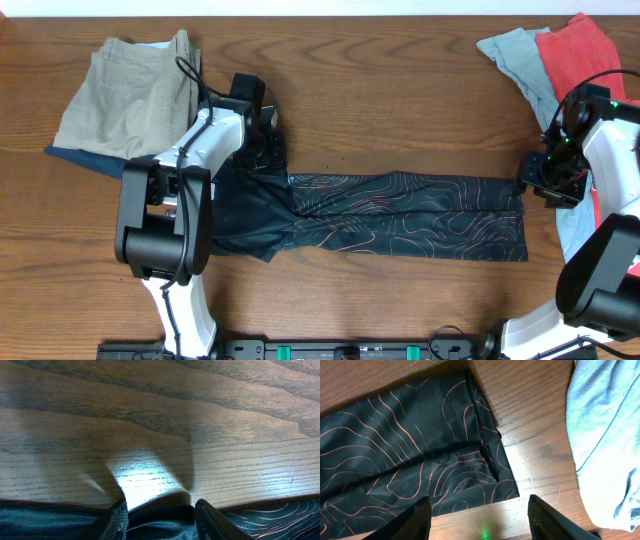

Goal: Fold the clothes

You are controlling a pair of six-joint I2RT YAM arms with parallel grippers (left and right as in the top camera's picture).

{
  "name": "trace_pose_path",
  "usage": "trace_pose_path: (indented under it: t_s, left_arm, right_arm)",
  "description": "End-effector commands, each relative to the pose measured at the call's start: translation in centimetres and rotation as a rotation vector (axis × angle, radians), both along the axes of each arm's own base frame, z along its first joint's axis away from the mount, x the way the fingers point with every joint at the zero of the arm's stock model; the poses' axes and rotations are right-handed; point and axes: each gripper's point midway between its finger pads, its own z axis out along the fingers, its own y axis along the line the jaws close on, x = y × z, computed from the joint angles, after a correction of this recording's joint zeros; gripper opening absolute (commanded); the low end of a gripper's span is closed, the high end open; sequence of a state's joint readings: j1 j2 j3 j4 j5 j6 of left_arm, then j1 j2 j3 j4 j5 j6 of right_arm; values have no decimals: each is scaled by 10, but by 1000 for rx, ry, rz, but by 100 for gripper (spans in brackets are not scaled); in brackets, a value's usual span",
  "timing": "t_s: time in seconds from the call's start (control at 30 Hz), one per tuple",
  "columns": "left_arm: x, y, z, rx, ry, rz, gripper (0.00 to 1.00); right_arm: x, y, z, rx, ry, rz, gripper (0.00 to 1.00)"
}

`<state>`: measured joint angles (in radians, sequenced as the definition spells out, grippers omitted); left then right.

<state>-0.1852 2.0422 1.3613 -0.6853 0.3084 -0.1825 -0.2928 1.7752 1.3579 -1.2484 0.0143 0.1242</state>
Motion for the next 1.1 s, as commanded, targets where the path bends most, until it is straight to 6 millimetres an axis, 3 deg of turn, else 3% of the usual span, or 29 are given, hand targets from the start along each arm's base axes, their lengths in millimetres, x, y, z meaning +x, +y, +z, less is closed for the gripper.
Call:
trace_pose_path:
  t_s: [0.0, 0.23, 0.57, 0.77, 1.07]
  left_arm:
    - [-11, 5, -12, 24, 51, 1, 46]
    - [-8, 5, -9, 24, 36, -21, 49]
    - [0, -3, 18, 14, -50, -85, 61]
    - [-1, -7, 20, 16, -60, -119, 66]
    - [17, -8, 25, 22, -137, -115, 71]
  right_arm:
    - [-1, -1, 5, -1, -18, 2, 60]
    - [0, -2, 5, -2, -20, 3, 61]
    - [1, -2, 5, -3, -25, 3, 61]
    - [2, -2, 5, -4, -30, 3, 62]
    - [2, -2, 5, -5, -31, 3, 62]
